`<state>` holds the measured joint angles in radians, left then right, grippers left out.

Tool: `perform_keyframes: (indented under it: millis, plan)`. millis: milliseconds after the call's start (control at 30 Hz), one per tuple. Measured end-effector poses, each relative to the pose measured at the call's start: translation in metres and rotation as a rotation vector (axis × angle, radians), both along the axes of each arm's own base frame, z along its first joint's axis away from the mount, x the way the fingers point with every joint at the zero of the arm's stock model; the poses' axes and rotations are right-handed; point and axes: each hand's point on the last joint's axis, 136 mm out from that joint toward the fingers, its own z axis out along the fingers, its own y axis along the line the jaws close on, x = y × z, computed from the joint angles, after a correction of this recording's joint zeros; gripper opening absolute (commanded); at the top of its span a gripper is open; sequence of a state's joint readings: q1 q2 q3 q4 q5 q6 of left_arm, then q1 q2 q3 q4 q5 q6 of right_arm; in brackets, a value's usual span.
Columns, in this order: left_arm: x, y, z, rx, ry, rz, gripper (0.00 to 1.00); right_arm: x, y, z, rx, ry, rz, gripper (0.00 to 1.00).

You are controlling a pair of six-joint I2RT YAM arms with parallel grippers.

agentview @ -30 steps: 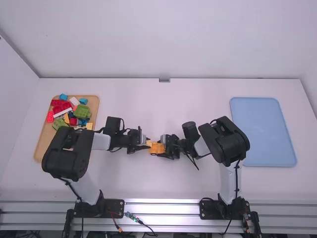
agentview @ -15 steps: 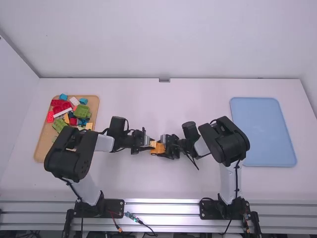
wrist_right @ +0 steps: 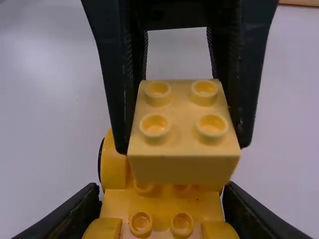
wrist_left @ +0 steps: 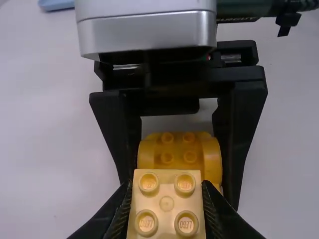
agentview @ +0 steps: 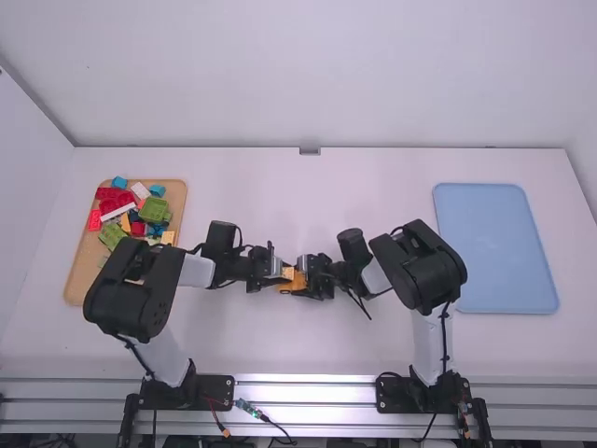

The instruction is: Assemble lego blocks to make yellow taxi

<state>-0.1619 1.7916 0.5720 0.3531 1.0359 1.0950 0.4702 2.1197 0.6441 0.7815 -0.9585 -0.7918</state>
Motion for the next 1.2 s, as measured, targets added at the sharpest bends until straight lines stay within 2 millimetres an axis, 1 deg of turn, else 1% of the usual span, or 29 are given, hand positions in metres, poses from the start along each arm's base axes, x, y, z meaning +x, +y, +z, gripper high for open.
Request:
perform_keyframes:
  millis: [367, 633, 733, 1100, 1167, 1200]
  plan:
    - [0.002, 0.001, -0.003, 0.015, -0.001, 0.011, 0.02, 0.003, 0.001, -0.005, -0.039, 0.061, 0.012, 0.54]
    - [0.002, 0.002, -0.008, 0.024, 0.009, 0.015, 0.02, 0.005, 0.002, -0.005, -0.048, 0.033, 0.037, 0.54]
    - [0.000, 0.002, -0.015, 0.024, 0.036, 0.012, 0.02, 0.005, 0.002, -0.004, -0.046, 0.022, 0.040, 0.55]
    - [0.005, -0.001, -0.014, 0.005, 0.033, 0.002, 0.02, 0.011, 0.002, -0.004, -0.048, 0.010, 0.023, 0.55]
    - [0.006, -0.001, -0.013, 0.002, 0.023, 0.001, 0.08, 0.011, 0.002, -0.004, -0.050, 0.010, 0.018, 0.55]
    - [0.007, -0.001, -0.013, 0.003, 0.021, 0.002, 0.14, 0.012, 0.002, -0.004, -0.050, 0.010, 0.017, 0.55]
